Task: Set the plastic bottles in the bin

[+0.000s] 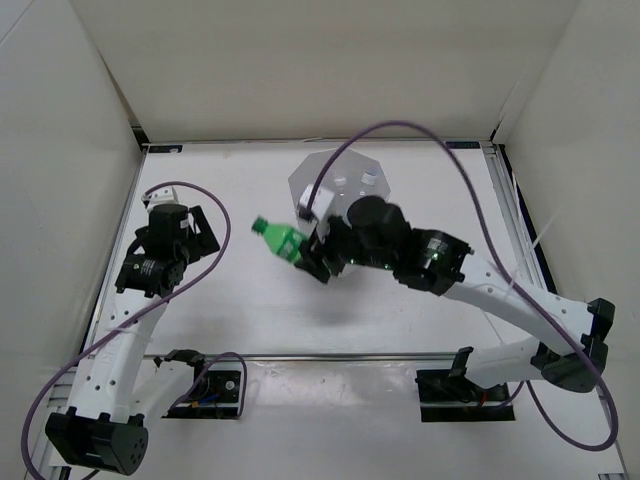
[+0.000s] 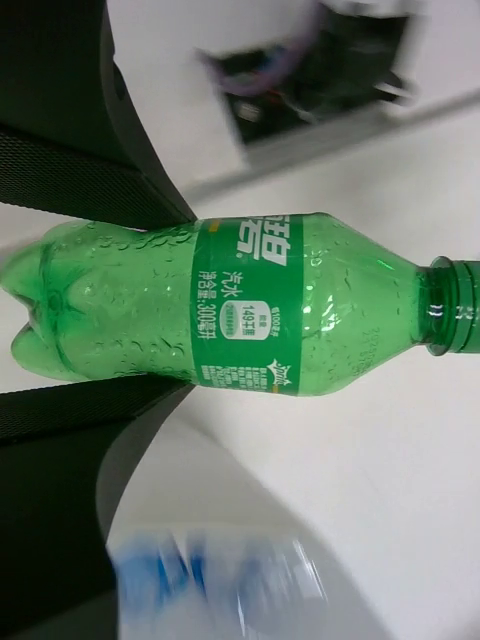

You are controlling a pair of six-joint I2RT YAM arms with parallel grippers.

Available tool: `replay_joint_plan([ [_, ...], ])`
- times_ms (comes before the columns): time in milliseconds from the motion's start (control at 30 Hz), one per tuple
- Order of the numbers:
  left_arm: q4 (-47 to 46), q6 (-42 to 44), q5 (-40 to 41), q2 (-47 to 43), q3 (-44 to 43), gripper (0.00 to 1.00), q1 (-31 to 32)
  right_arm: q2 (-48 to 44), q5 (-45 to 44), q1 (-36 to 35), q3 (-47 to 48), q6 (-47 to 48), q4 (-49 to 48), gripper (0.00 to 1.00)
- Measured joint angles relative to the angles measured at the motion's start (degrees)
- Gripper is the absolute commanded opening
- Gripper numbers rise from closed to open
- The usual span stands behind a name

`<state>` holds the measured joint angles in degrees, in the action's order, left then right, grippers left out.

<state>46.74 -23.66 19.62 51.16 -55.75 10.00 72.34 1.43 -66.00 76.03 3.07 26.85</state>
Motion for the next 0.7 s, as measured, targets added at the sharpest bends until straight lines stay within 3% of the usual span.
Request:
replay_joint_plan([
  [167, -0.04, -0.90, 0.50, -0.24, 1.75, 1.00, -0.15, 3.56, -8.41, 6.54, 14.08, -0.81, 0.35, 0.12],
  [600, -0.07, -0.39, 1.25, -0.50, 1.92, 1.00, -0.15, 6.36, -9.20, 16.57, 14.40, -3.39, 0.48, 0.10],
  [667, -0.07, -0.35, 1.29, -0.50, 1.92, 1.00, -0.15, 6.36, -8.37, 18.08, 14.40, -4.11, 0.48, 0.25],
  [700, -0.07, -0.35, 1.36, -0.50, 1.92, 1.00, -0.15, 6.36, -7.72, 18.88, 14.40, -4.35, 0.48, 0.61],
])
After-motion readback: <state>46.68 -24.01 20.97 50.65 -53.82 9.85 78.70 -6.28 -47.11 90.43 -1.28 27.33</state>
